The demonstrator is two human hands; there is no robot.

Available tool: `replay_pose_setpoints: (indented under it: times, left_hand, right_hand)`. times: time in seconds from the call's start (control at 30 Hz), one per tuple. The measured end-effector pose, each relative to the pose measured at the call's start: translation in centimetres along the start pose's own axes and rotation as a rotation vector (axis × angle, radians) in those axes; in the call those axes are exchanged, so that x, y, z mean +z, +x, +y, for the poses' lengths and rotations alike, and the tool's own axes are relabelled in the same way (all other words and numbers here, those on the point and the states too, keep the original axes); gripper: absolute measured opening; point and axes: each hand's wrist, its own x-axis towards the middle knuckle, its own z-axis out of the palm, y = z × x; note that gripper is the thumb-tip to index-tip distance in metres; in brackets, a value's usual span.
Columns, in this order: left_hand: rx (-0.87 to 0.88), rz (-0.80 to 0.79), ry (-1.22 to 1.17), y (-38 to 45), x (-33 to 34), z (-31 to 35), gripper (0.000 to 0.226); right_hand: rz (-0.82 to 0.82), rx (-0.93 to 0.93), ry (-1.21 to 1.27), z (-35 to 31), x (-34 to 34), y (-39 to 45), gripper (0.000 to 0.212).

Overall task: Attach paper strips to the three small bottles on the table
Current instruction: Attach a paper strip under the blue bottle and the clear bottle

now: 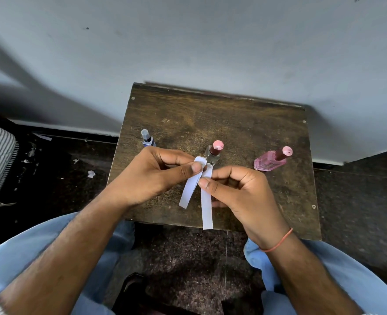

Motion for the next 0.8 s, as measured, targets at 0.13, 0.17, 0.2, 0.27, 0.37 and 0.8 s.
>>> replay_pose_setpoints:
  times: [0.13, 0.17, 0.2, 0.27, 0.37, 0.8]
  left_hand:
    - [-0.046, -0.014, 0.031, 0.0, -0.3, -0.4, 0.020]
    - [-0.048, -0.016, 0.025, 0.0, -0.4, -0.5, 0.020]
    - [-0.050, -0.009, 0.014, 0.0, -0.4, -0.6, 0.020]
    - [-0.062, 0.036, -0.009, 0.0, -0.3, -0.9, 0.020]
    - [-0.085, 0.094, -0.036, 0.2, -0.2, -1.2, 0.021]
    - [-0.058, 0.084, 0.057, 0.1, 0.6, -0.9, 0.019]
  right_hand:
    - [-0.001, -0.081, -0.051, 0.4, 0.1, 0.2, 0.009]
    - [-0.010, -0.098, -0.053, 0.5, 0.1, 0.2, 0.010]
    - [-0.019, -0.111, -0.051, 0.5, 0.1, 0.1, 0.010]
    - [-0.007, -0.163, -0.114, 0.7, 0.1, 0.0, 0.014]
    - [0.158, -0.344, -0.403, 1.3, -0.1, -0.1, 0.028]
    - [0.041, -0.300, -0.324, 1.6, 0.4, -0.1, 0.010]
